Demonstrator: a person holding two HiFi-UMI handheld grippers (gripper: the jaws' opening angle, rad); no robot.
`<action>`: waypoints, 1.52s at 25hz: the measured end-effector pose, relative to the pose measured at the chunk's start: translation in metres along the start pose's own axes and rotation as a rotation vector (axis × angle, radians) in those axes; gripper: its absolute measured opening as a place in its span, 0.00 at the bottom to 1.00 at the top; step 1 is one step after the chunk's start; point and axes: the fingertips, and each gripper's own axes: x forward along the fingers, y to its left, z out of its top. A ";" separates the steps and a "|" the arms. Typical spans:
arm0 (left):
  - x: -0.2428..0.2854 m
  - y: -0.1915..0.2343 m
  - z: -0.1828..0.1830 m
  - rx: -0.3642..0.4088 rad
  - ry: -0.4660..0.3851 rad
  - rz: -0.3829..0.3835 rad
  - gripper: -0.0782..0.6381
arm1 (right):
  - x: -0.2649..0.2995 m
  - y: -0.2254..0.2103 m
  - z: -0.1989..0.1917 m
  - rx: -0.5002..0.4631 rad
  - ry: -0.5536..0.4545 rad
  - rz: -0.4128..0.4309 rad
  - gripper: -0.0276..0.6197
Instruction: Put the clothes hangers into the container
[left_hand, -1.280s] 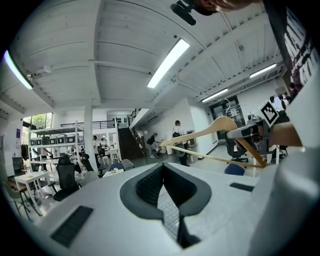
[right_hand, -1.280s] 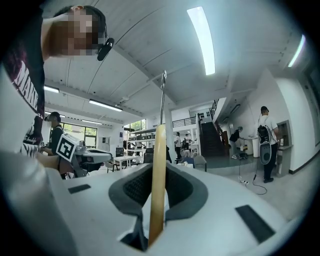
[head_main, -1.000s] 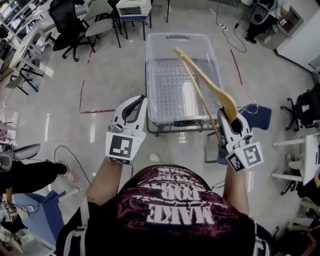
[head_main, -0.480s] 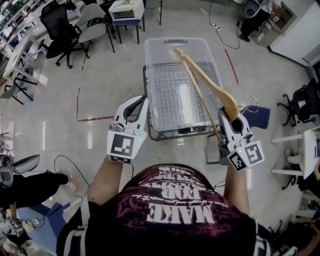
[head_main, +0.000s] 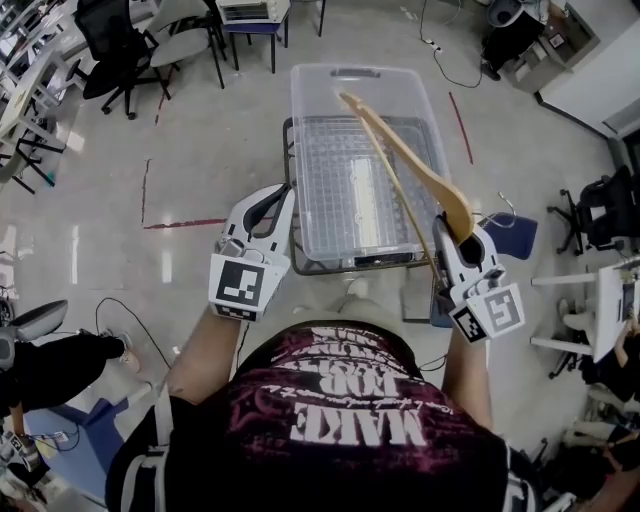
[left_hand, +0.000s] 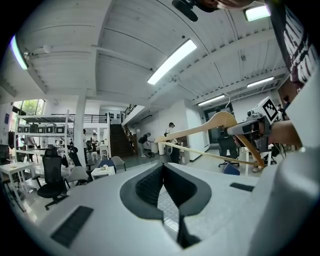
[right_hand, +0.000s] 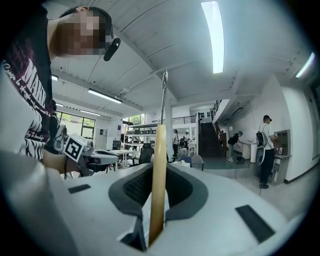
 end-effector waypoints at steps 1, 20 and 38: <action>0.004 -0.001 -0.001 0.005 0.005 -0.005 0.12 | 0.002 -0.005 -0.003 0.006 0.003 -0.002 0.13; 0.083 0.006 0.002 0.020 0.086 0.108 0.12 | 0.106 -0.108 -0.010 0.086 -0.028 0.154 0.13; 0.089 0.017 -0.022 -0.016 0.179 0.245 0.12 | 0.199 -0.148 -0.196 0.204 0.328 0.221 0.13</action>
